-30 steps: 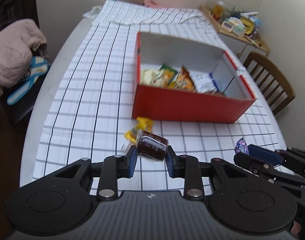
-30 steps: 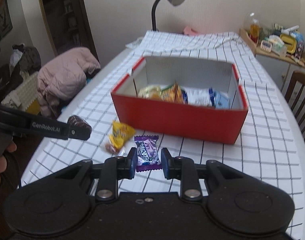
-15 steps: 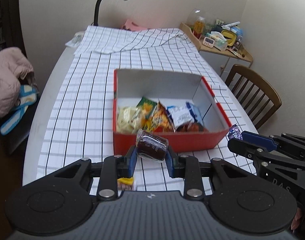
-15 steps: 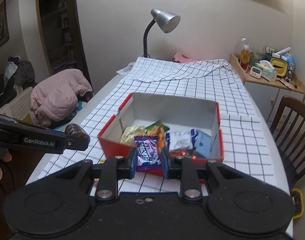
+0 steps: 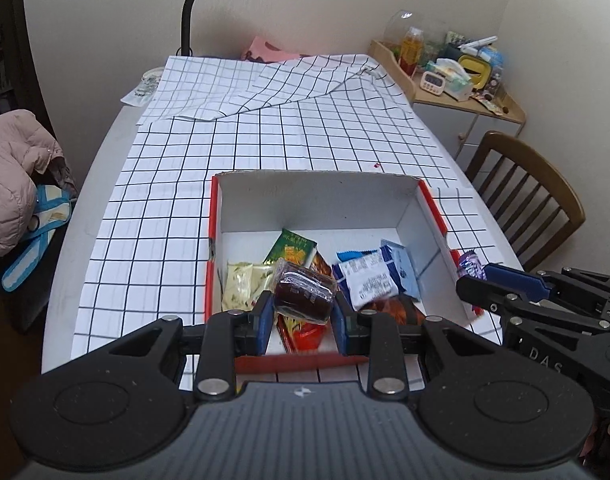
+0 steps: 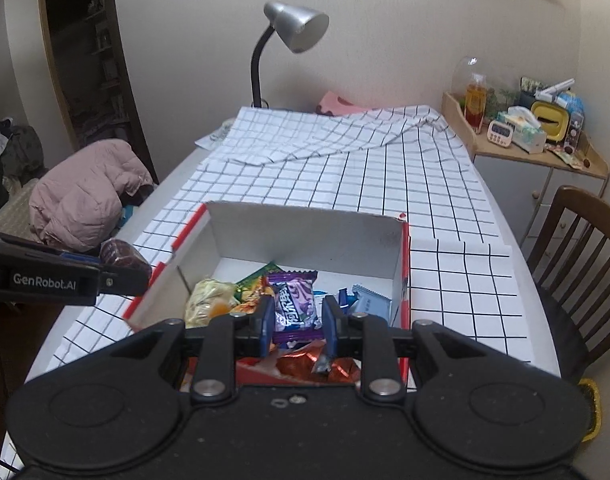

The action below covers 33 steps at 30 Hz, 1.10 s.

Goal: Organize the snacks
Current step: 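Lift the held cake and candy and carry them over the red box, then lower the cake and candy into the red box and open both tools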

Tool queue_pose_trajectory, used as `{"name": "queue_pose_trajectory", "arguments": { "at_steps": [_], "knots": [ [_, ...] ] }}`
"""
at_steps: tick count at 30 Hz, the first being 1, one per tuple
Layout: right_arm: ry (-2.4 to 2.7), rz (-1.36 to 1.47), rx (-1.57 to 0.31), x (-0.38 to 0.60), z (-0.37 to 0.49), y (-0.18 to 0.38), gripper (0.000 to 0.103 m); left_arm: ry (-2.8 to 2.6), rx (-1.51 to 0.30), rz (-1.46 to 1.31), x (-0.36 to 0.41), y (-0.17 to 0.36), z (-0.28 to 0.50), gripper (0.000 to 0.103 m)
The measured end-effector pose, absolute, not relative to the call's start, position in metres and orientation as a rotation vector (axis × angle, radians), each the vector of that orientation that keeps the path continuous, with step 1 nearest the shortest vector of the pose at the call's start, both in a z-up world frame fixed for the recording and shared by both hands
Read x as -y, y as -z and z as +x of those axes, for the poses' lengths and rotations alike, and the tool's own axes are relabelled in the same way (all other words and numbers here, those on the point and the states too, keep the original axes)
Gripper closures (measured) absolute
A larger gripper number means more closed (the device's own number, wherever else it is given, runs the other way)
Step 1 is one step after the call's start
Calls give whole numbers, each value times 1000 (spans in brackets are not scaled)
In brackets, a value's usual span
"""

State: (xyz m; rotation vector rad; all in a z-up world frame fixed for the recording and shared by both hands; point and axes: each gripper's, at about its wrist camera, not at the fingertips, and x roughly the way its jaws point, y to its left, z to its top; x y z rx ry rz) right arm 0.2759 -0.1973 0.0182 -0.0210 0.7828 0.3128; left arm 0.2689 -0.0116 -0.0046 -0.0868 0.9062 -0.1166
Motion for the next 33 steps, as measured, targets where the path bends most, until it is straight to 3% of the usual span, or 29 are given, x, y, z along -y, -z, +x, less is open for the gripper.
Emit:
{"name": "queue_pose_trajectory", "arguments": {
  "at_steps": [17,33],
  "knots": [
    [-324,-43,-979,192,355,50,79,30,-1093,-61,25,65,360,73],
    [-363,-88,-1082,176,371,85,79,12,-1181,5,35,104,383,73]
  ]
}}
